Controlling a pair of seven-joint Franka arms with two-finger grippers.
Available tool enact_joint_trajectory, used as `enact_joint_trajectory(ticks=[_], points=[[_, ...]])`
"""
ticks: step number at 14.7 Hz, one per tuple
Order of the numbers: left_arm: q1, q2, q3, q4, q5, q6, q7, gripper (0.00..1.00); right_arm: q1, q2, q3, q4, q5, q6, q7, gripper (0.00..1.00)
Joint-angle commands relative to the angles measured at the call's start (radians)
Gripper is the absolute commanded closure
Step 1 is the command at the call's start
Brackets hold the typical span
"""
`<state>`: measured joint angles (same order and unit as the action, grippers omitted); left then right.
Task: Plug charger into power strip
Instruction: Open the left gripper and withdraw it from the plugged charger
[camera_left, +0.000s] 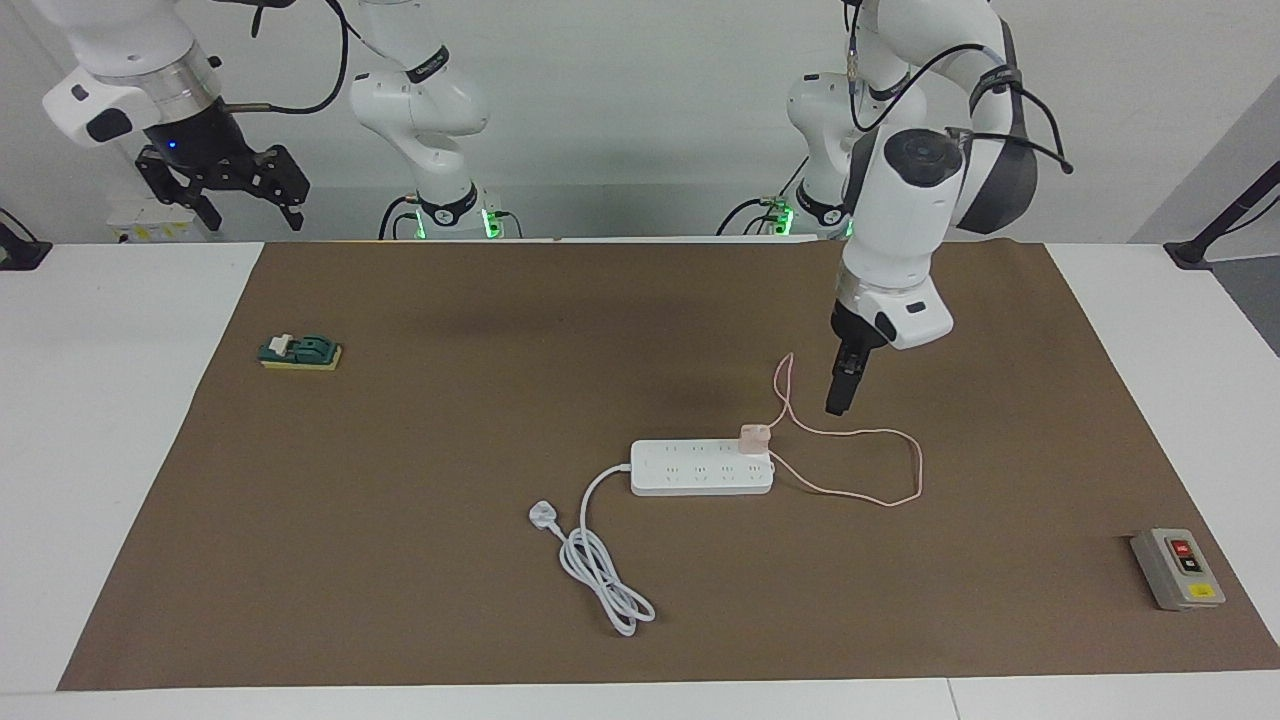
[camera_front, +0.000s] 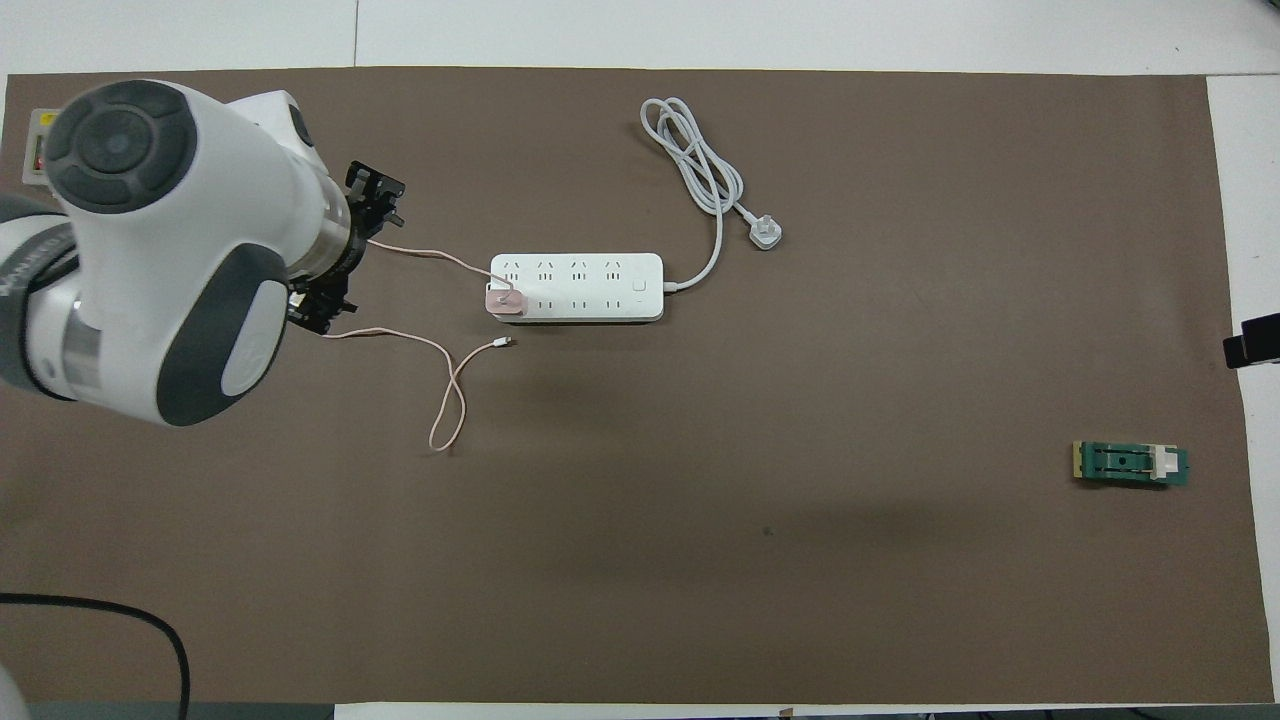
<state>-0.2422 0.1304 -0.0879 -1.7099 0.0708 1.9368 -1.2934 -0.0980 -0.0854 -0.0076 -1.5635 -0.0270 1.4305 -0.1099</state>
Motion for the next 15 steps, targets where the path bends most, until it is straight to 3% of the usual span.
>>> enact_joint_trajectory(ticks=[1,9,11,15], points=[[0.064,-0.073,-0.004,-0.014,-0.043,-0.073,0.236,0.0,-0.017,-0.007,0.011,-0.001,-0.013,-0.004,-0.019,0.0],[0.239,-0.135,0.004,0.004,-0.045,-0.154,0.823,0.0,-0.016,-0.01,0.011,-0.001,-0.013,-0.005,-0.019,0.0],[0.311,-0.162,0.002,0.004,-0.043,-0.185,1.075,0.0,-0.016,-0.01,0.011,-0.001,-0.013,-0.004,-0.017,0.0],[0.345,-0.187,0.002,0.009,-0.042,-0.208,1.226,0.0,-0.017,-0.01,0.011,-0.001,-0.013,-0.005,-0.017,0.0]])
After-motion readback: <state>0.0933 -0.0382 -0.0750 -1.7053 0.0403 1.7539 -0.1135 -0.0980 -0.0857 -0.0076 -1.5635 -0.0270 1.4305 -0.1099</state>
